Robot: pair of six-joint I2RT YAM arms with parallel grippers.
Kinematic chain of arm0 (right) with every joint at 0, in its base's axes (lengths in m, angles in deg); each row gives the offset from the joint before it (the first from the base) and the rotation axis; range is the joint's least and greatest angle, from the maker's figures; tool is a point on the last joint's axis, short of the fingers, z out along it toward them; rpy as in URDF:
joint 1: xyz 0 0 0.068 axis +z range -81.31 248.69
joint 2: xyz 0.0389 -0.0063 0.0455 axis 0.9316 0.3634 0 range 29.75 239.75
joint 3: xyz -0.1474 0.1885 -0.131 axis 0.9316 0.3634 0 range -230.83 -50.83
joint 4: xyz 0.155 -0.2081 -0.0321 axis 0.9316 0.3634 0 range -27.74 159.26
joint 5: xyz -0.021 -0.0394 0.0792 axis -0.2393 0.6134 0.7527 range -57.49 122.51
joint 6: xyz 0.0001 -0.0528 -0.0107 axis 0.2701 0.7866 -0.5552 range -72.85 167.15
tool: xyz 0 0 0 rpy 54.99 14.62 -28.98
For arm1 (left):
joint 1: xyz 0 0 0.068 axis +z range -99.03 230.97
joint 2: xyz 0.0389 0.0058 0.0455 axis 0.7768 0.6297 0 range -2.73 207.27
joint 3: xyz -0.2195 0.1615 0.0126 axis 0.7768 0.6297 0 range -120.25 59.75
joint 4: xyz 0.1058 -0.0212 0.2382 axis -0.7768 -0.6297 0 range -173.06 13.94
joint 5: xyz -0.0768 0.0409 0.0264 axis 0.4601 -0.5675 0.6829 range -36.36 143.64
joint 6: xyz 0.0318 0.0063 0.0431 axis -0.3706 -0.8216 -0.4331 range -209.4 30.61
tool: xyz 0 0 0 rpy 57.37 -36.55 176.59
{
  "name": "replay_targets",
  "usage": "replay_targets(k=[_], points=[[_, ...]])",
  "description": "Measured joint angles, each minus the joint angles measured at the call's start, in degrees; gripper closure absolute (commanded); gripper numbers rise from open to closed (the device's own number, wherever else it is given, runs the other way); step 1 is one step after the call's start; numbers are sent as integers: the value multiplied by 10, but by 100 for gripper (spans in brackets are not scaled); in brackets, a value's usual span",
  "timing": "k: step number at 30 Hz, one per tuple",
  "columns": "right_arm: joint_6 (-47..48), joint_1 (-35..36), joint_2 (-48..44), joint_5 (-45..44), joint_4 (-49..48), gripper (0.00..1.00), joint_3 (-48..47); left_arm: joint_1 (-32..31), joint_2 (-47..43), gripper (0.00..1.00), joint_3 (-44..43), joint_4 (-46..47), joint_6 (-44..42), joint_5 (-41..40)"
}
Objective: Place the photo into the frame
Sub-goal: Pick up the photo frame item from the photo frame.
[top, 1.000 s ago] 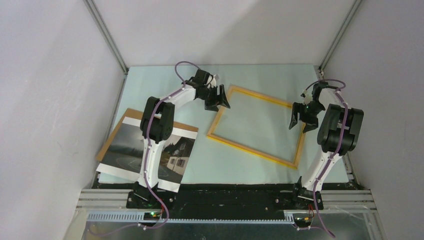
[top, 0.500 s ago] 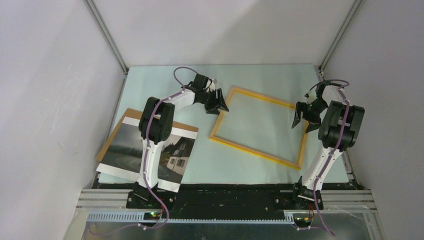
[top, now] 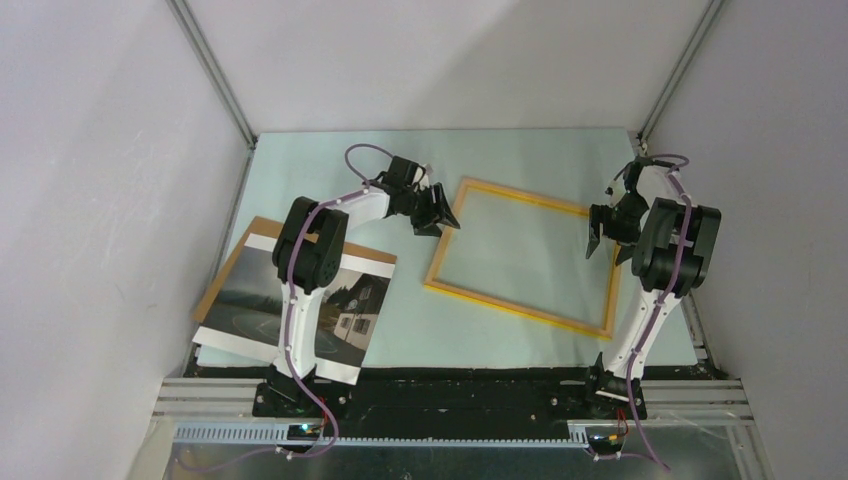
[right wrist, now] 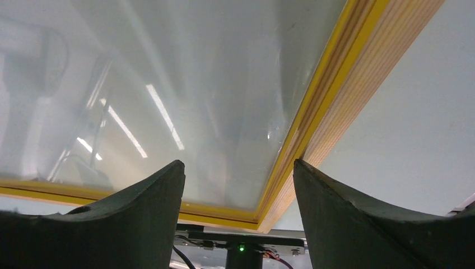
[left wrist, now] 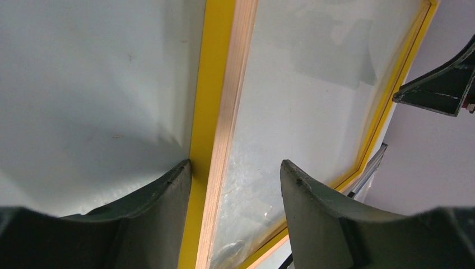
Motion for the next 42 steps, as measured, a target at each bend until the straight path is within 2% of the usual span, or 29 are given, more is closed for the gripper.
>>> replay_targets(k=[24, 30, 36, 42], points=[[-24, -2, -9, -5, -17, 27, 12, -3, -6, 37, 14, 16, 20, -8], [-30, -22, -38, 30, -53, 28, 47, -3, -6, 36, 14, 16, 20, -7], [-34, -25, -47, 89, -133, 28, 86, -22, -6, 36, 15, 19, 27, 2], [-38, -23, -62, 99, -166, 28, 107, -39, -6, 36, 16, 20, 31, 12]])
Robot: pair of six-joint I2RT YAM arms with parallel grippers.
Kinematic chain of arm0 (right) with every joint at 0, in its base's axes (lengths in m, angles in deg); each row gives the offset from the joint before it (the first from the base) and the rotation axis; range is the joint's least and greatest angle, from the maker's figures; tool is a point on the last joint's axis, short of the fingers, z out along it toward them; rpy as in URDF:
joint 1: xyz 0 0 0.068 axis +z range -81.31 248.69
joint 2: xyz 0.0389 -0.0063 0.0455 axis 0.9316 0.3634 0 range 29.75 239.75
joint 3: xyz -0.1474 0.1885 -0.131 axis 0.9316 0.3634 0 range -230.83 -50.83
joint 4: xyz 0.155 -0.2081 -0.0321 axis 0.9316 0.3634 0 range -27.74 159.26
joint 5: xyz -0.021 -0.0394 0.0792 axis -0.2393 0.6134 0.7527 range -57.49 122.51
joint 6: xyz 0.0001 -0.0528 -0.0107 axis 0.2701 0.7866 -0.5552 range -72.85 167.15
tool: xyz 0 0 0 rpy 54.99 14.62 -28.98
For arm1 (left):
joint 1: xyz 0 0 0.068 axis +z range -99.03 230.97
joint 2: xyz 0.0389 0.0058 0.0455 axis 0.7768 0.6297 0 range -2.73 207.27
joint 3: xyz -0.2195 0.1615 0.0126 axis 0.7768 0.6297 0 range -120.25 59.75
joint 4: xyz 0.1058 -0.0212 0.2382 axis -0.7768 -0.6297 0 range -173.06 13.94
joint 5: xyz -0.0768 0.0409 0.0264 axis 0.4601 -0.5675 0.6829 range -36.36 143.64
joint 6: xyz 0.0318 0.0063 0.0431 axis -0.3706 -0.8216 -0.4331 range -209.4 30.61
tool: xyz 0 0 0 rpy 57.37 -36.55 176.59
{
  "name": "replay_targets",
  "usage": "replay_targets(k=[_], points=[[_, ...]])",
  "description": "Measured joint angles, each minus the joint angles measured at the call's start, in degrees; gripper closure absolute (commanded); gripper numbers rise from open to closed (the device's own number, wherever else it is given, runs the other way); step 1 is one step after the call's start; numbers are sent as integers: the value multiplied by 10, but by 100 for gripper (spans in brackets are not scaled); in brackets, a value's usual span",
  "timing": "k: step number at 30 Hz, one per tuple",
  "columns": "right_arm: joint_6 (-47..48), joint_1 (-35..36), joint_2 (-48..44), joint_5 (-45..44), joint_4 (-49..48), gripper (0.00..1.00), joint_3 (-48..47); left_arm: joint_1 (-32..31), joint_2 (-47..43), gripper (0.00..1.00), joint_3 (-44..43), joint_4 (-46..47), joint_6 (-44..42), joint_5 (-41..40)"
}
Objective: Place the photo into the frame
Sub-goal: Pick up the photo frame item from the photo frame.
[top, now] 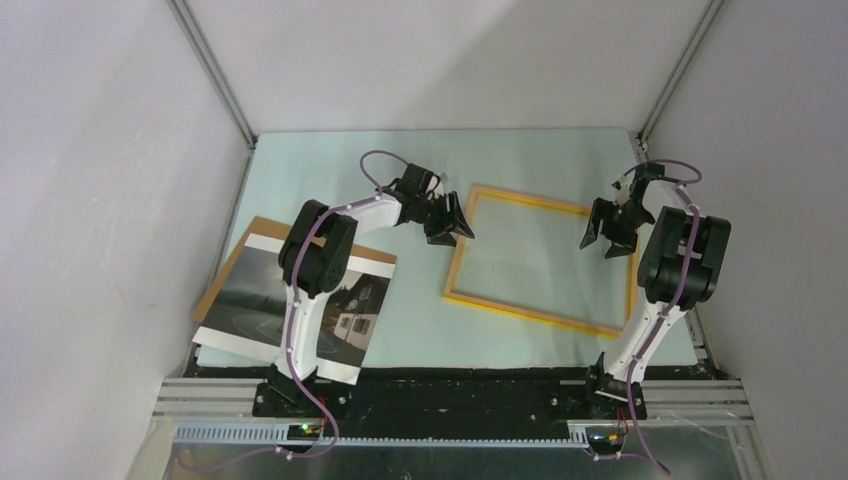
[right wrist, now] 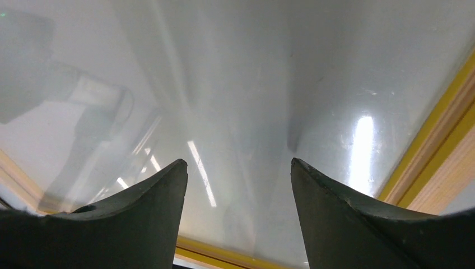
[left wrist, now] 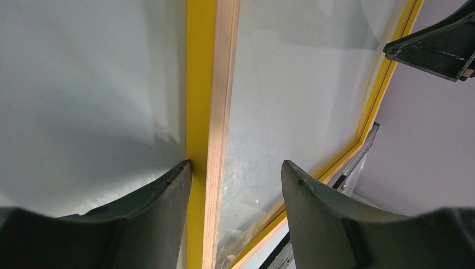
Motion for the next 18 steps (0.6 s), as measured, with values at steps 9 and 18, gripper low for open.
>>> replay_targets(k=[9, 18], points=[[0, 0, -52, -46, -31, 29, 24, 0, 0, 35, 1, 1, 4, 2], [5, -6, -60, -115, -40, 28, 29, 0, 0, 33, 1, 1, 4, 2]])
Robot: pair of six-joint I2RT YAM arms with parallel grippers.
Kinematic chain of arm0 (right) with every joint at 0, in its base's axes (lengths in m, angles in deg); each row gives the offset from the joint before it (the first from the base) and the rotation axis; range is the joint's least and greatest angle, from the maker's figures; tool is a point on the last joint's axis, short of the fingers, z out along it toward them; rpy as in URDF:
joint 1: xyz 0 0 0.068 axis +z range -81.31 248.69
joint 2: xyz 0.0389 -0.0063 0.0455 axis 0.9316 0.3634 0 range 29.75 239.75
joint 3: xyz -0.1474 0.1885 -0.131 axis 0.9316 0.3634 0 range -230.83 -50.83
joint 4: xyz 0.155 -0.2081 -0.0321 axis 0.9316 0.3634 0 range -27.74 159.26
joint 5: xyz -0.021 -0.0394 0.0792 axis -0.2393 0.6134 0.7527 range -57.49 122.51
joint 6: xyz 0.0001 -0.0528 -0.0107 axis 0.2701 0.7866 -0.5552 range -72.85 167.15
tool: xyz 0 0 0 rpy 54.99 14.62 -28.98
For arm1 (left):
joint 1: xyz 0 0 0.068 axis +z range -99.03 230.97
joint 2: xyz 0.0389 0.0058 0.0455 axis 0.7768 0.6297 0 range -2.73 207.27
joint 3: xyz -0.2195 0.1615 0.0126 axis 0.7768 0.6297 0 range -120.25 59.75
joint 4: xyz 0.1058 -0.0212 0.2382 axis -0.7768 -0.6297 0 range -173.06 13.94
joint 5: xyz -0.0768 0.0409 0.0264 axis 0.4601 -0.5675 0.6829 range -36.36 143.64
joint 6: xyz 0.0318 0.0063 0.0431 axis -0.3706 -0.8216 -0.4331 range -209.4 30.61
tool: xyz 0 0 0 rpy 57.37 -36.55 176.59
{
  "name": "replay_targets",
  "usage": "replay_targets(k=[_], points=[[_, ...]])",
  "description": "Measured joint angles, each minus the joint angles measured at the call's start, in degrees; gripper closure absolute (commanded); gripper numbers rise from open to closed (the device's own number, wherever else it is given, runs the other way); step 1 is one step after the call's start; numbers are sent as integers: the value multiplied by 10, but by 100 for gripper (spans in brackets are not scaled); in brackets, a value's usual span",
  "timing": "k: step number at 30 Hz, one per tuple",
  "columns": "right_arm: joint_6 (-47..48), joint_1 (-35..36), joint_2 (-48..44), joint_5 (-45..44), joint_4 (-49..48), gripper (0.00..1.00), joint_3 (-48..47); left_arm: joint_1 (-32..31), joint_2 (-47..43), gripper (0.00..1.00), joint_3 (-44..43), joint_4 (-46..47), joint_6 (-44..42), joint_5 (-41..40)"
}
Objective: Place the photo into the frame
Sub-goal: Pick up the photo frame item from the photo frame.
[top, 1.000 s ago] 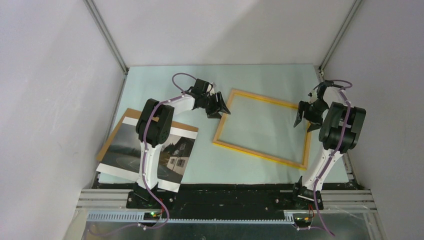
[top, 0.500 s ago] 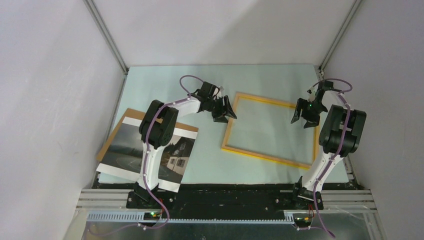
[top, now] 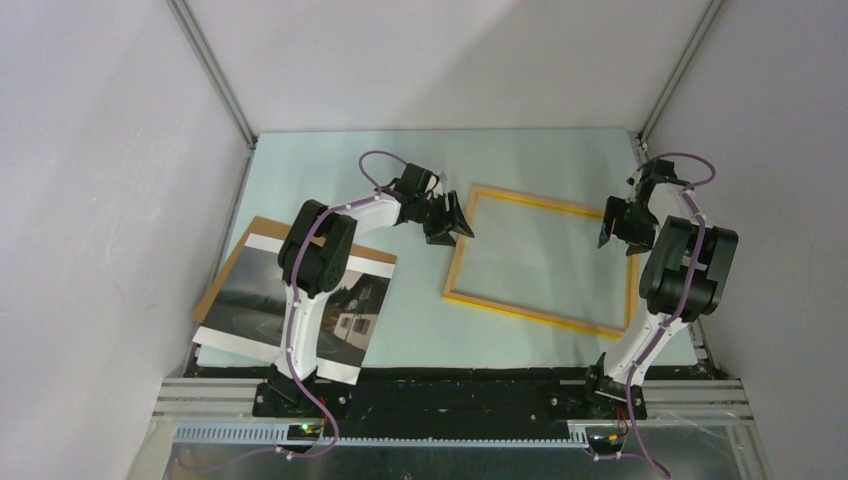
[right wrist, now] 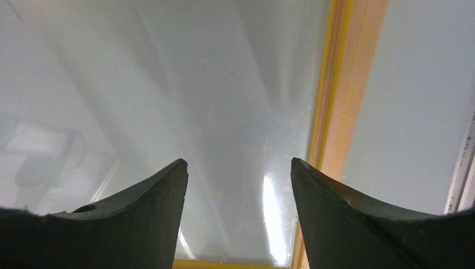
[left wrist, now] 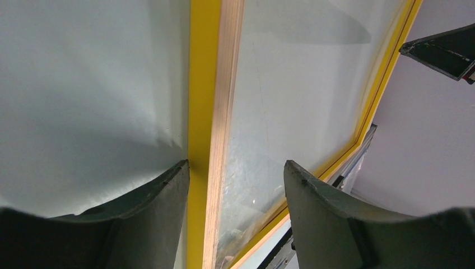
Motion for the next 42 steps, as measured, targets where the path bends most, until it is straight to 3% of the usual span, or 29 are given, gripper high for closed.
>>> replay_targets(k=[31, 42], points=[[15, -15, 25, -32, -8, 28, 18, 0, 0, 32, 0, 0, 1, 10], [24, -16, 32, 10, -6, 28, 17, 1, 0, 36, 0, 2, 1, 24]])
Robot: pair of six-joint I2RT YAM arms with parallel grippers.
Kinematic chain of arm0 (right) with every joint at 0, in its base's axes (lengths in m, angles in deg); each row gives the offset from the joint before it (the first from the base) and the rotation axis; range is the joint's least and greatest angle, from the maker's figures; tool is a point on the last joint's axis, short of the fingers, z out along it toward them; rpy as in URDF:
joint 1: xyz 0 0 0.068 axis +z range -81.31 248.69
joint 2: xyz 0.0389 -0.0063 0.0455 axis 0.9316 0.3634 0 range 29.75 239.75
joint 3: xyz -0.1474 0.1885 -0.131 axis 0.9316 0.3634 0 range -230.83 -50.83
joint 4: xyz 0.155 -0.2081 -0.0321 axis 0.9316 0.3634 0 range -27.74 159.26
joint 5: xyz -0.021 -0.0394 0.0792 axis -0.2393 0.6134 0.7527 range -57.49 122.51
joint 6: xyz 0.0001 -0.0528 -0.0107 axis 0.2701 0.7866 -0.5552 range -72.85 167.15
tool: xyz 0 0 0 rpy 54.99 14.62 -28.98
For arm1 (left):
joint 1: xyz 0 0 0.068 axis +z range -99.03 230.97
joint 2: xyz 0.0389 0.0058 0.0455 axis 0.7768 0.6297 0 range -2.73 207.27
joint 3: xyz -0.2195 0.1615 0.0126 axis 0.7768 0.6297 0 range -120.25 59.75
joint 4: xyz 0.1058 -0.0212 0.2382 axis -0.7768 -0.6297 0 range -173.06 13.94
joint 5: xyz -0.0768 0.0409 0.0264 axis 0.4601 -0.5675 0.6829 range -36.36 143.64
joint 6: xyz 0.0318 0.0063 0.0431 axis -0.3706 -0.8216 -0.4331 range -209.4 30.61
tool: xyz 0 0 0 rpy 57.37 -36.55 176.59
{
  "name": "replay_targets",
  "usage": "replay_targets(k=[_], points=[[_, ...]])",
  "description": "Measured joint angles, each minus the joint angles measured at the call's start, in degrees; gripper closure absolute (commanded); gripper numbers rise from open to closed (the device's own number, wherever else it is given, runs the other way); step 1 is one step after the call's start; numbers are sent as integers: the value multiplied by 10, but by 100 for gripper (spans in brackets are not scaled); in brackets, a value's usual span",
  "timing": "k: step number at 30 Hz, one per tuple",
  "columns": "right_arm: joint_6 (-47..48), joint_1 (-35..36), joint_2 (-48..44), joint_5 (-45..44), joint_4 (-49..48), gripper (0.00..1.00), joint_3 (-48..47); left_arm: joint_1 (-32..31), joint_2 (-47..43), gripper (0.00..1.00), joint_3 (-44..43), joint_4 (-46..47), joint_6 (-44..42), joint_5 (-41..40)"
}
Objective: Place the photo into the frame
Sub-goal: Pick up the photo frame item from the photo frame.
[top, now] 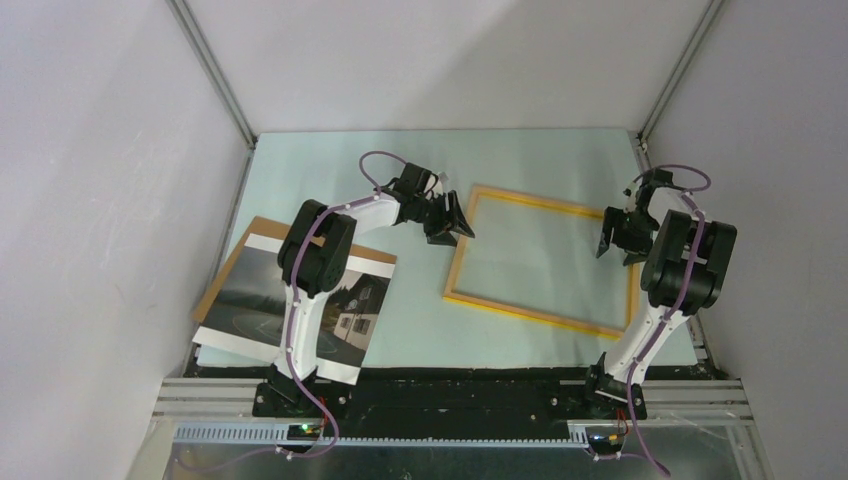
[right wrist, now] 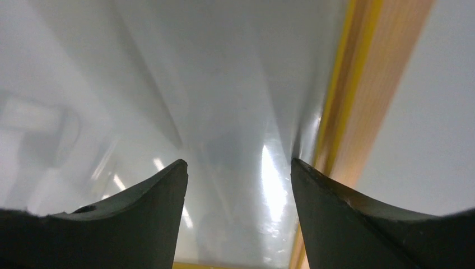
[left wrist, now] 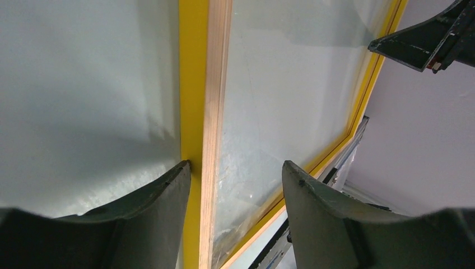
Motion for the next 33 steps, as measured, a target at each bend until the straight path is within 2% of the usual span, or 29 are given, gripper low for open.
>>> replay_targets(k=[12, 33], points=[[11, 5, 6, 60, 9, 29, -4, 2, 0, 45, 0, 7, 1, 3], [35, 36, 15, 202, 21, 32, -4, 0, 2, 50, 0, 11, 14, 3]])
